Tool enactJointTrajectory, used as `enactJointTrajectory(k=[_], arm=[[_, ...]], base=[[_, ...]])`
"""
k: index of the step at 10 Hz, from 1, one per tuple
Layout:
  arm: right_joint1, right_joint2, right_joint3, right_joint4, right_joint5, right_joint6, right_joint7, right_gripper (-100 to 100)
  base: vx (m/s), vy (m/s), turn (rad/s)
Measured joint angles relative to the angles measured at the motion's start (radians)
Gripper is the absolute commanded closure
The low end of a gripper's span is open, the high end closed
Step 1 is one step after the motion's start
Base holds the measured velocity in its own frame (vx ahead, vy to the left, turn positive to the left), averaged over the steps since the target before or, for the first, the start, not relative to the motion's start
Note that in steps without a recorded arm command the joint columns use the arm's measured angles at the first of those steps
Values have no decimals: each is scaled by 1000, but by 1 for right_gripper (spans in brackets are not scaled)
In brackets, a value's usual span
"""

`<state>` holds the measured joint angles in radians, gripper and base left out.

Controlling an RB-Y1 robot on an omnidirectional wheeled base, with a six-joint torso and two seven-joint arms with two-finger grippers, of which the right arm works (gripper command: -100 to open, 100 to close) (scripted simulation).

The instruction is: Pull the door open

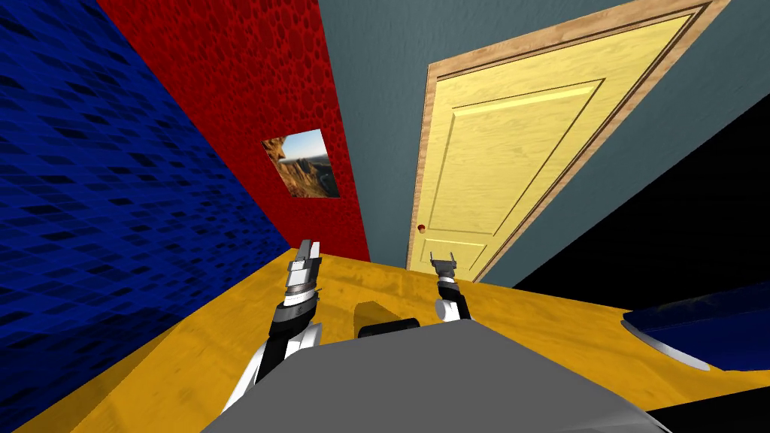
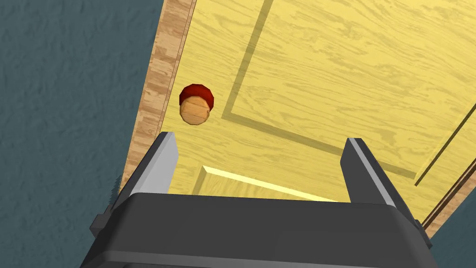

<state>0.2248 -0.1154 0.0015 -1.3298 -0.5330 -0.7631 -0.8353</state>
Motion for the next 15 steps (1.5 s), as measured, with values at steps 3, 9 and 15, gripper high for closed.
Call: enactJointTrajectory(k=[3, 9, 15], arm=[[-18, -2, 0, 68, -33, -13, -54, -100], [-45, -3, 2, 180, -93, -32, -148, -100], [-74, -5, 2, 296, -157, -52, -247, -100]], base=[[89, -49, 124], [80, -57, 112], [93, -78, 121]])
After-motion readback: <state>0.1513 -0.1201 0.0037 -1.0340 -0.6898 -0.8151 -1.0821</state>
